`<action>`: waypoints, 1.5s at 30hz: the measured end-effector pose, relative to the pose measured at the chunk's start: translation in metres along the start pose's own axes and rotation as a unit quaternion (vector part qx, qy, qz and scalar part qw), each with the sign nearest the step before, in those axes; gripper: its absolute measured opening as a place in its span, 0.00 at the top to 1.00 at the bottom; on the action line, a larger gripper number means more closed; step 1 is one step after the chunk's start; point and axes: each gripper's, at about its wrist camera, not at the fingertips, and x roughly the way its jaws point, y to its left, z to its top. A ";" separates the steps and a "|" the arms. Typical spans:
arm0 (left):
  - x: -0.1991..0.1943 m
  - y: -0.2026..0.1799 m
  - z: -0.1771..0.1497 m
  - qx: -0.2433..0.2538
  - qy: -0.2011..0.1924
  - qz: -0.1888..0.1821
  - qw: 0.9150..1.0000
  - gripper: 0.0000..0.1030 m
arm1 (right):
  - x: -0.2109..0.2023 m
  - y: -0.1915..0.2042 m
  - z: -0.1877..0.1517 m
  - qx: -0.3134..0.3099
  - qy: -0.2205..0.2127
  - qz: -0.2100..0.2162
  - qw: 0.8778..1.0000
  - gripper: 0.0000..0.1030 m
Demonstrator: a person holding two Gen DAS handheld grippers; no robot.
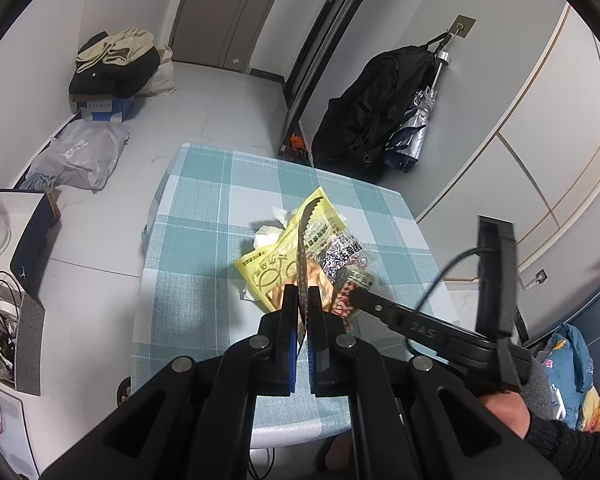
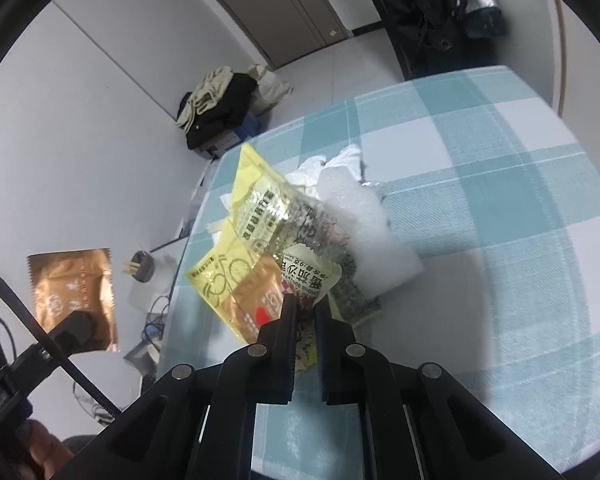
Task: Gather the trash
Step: 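Lift the red-white wrapper with the left tool while the right tool grasps a small yellow wrapper, then carry both wrappers over the white bin and open the right tool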
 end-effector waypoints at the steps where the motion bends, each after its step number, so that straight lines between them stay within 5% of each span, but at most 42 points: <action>1: 0.000 -0.001 0.000 0.000 0.001 0.000 1.000 1.00 | -0.003 -0.001 0.000 0.000 -0.002 0.001 1.000 0.92; 13: 0.002 -0.019 -0.007 0.020 0.005 0.011 1.000 1.00 | -0.064 -0.018 -0.004 -0.002 -0.046 0.026 0.999 0.93; 27: -0.002 -0.075 -0.012 0.067 -0.001 0.024 0.997 1.00 | -0.182 -0.035 -0.002 -0.055 -0.134 0.040 0.989 0.93; 38: 0.006 -0.186 -0.005 0.154 0.004 -0.040 0.987 1.00 | -0.282 -0.101 -0.007 -0.031 -0.214 0.008 0.976 0.93; 45: 0.042 -0.258 -0.006 0.203 0.043 -0.094 0.974 1.00 | -0.321 -0.172 -0.017 0.020 -0.236 -0.045 0.970 0.93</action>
